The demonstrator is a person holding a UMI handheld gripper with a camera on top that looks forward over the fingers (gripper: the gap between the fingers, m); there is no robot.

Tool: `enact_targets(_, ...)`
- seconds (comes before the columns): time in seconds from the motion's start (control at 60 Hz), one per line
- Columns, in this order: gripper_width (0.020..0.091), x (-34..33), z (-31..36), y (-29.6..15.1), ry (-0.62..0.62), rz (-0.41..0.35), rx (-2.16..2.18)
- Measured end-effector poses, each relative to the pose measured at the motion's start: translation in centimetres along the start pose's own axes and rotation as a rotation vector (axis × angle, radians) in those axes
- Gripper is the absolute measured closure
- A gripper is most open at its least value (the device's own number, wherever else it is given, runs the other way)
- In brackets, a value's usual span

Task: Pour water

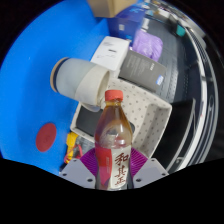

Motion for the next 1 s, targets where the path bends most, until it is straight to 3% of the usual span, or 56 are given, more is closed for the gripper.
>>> enact_targets(0.1,0.0729,0.2,-1.0,-0.5,0.062,0.035,-0.15)
enact_targets(0.3,0.073,0.4,-1.3,-0.7,0.072,0.057,-0.168)
enact_targets(0.483,0.0728,-0.4,-1.5,0.1,0.085,-0.01,0.061)
enact_targets(0.767,0.0726,-0.3,-1.3,3.0,-0.049,-0.237,1.03)
enact_targets(0.817,0.0727,0.0,-1.3,4.4,-0.1,-0.317,1.212)
enact_targets(1.0,0.0726,1.5,0.4,5.2,-0.167,-0.5,1.673)
Point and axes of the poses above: the point between the fingertips, and its own axes, seen from behind it with the camera up: z to the left, y down, x forward, the way the camera looks, the point moved 9 cm from there along -x, backward, against the way the camera looks, and after that the axes turned 12 degrees about -y, right-handed, at the moved point
